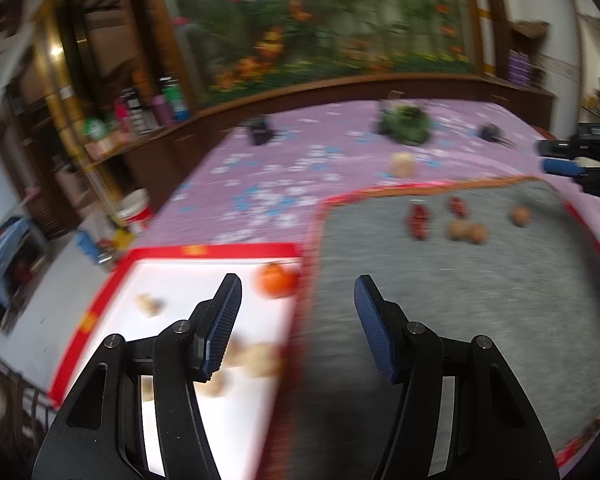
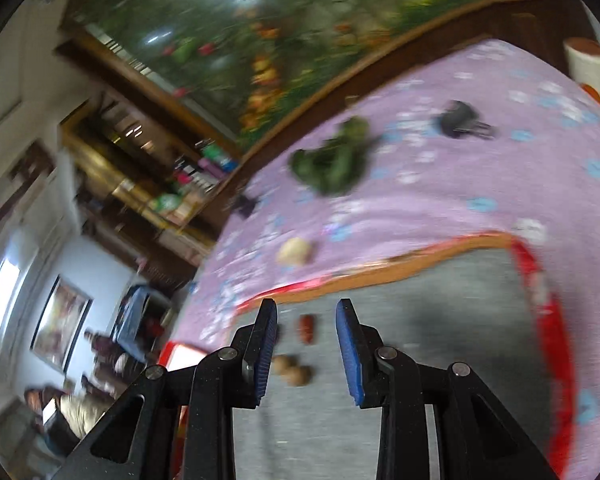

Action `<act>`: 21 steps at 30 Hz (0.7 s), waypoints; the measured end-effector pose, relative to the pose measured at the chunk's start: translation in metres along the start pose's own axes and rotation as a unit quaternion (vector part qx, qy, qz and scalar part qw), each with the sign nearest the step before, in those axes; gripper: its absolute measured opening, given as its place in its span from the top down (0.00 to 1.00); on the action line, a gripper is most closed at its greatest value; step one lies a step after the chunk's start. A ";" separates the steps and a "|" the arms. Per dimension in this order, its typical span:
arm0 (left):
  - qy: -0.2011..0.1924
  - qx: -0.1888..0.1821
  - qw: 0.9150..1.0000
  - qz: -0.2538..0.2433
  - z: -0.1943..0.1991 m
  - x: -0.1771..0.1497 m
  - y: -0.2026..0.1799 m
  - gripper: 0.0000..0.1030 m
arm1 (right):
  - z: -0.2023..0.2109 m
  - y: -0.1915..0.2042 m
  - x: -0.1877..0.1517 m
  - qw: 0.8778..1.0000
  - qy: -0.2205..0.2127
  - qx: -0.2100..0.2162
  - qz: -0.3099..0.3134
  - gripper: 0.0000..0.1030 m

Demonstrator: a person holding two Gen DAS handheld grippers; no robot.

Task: Organize fruits
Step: 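Move the right tool to the mat and grasp a brown round nut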

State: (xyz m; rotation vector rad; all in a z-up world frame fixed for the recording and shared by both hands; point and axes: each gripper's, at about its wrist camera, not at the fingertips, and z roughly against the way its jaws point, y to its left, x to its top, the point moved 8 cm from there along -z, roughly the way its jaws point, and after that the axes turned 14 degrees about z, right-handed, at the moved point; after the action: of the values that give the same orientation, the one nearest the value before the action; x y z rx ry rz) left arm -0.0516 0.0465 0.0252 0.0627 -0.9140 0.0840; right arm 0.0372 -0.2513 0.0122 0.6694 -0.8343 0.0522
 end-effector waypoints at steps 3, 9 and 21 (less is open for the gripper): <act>0.017 -0.031 0.999 -0.027 -0.006 -0.001 -0.034 0.43 | -0.005 -0.018 -0.010 1.000 0.016 0.009 -0.025 0.71; 0.034 -0.050 0.997 -0.054 -0.020 -0.002 -0.066 0.43 | -0.026 -0.008 -0.024 0.997 0.070 -0.010 0.020 0.71; 0.104 -0.156 0.980 -0.068 -0.044 -0.007 -0.141 0.43 | -0.060 -0.007 -0.042 0.983 0.127 -0.087 0.097 0.71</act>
State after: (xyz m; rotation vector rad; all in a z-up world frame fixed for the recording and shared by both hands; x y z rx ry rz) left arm -0.0071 -0.0899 -0.0095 -0.1728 -0.7023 -0.1768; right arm 0.0508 -0.2141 -0.0501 0.4057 -0.6471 0.2329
